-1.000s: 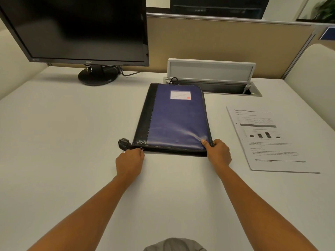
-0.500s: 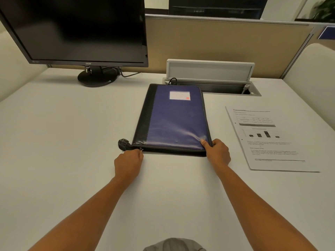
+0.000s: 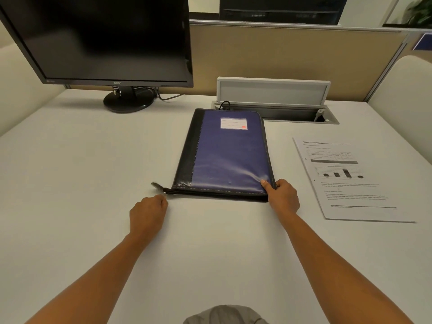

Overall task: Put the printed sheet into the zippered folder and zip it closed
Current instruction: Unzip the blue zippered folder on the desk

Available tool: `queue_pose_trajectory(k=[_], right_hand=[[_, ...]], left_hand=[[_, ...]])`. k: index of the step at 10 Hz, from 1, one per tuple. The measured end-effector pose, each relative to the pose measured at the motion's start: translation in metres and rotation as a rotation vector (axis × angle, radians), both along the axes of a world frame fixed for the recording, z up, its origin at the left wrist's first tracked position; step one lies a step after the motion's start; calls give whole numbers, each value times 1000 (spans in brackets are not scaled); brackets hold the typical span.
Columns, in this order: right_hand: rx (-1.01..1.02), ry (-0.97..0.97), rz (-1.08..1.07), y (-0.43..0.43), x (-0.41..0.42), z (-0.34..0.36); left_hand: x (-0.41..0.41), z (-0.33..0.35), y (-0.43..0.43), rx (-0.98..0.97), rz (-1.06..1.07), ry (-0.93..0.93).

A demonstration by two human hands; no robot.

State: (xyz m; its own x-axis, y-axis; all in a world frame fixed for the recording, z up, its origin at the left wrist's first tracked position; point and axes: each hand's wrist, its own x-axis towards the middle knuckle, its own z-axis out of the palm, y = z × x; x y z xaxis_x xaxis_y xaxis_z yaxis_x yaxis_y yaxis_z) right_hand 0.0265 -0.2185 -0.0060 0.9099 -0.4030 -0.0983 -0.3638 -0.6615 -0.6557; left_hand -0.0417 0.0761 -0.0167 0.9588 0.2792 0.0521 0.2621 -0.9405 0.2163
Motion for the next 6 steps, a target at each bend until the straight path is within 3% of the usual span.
queue_pose_trajectory(k=[4,6], right_hand=[[0,4,3,0,-1,1],[14,-1,0,1,-1,1]], left_hand=[[-1,0,10,-47,-2,-13],[-1,3,10,-173,78,-56]])
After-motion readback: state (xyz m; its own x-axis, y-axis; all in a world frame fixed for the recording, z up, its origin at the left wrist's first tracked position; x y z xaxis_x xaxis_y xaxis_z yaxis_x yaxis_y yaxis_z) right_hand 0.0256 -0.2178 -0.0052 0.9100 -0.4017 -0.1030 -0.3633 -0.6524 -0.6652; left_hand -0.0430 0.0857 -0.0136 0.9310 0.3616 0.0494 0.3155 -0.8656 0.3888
